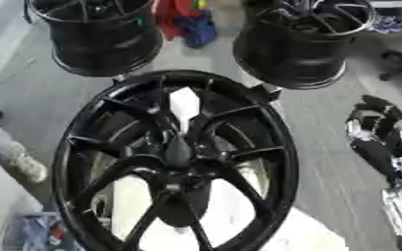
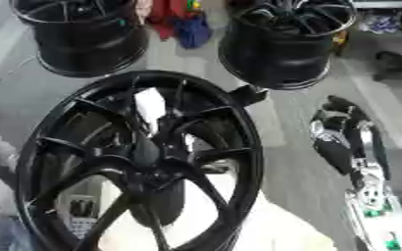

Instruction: Pull the pin out of the wheel hub.

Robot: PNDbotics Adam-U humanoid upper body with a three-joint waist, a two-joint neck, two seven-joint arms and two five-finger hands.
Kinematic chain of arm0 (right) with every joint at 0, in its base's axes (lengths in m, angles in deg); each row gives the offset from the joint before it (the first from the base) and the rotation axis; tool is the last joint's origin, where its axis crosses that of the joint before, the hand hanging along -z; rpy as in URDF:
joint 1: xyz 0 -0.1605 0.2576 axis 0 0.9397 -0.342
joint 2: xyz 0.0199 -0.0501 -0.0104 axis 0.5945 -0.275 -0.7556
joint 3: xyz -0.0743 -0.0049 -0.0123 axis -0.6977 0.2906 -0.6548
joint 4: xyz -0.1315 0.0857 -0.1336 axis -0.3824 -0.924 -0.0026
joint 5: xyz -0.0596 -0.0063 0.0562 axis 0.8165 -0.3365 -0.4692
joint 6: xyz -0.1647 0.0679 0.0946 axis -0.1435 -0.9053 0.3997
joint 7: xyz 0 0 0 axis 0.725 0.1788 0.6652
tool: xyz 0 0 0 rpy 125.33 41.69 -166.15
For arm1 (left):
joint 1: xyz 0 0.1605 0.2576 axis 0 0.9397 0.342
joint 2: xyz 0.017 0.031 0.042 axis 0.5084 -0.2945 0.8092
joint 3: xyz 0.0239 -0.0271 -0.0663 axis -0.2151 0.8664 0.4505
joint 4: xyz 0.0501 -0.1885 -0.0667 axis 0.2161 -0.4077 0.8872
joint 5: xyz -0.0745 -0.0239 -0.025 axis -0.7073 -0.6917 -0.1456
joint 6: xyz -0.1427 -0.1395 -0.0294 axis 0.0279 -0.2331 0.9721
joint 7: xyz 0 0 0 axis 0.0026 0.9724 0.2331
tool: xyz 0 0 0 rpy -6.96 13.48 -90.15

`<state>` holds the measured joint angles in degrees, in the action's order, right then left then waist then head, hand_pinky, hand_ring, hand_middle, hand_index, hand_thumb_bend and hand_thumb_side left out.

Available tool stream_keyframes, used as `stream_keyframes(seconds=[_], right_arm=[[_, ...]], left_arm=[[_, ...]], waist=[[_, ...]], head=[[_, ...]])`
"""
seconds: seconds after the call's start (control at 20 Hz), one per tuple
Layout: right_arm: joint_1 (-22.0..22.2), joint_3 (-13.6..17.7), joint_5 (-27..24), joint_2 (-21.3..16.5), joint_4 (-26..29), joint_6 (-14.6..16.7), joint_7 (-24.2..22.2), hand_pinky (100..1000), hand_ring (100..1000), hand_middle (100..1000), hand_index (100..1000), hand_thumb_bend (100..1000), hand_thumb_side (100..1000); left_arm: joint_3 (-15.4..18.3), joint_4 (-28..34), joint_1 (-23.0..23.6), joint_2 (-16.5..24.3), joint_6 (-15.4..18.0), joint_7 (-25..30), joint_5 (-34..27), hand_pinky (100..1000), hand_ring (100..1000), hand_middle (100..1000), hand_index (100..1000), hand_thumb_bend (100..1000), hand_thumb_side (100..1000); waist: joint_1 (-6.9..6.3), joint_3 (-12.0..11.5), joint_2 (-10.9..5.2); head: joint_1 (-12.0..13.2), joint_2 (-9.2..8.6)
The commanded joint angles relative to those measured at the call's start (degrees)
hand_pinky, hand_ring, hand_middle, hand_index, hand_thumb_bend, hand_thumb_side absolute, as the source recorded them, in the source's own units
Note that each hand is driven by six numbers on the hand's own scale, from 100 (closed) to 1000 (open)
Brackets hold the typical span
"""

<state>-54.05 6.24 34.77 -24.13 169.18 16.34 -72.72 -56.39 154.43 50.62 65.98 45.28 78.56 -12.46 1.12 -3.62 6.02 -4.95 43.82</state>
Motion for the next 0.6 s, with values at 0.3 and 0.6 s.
stream_keyframes(seconds=[0.3, 0.6], right_arm=[[-0.65, 0.68, 0.40, -2.72, 2.17, -0.19, -0.01, 702, 614, 703, 815, 100, 253], [-2.56, 0.01, 0.80, -11.84, 5.77, -0.73, -2.62, 716, 625, 718, 829, 100, 225]], left_arm=[[-0.01, 1.13, -0.41, 0.49, -0.05, 0.11, 0.22, 619, 640, 661, 778, 385, 262], [-0.29, 1.09, -0.37, 0.64, -0.06, 0.39, 0.22, 619, 640, 661, 778, 386, 262]], waist=[[0.03, -0.12, -0.50], [0.29, -0.59, -0.67]], head=[[0.09, 0.29], [-0.35, 0.29]])
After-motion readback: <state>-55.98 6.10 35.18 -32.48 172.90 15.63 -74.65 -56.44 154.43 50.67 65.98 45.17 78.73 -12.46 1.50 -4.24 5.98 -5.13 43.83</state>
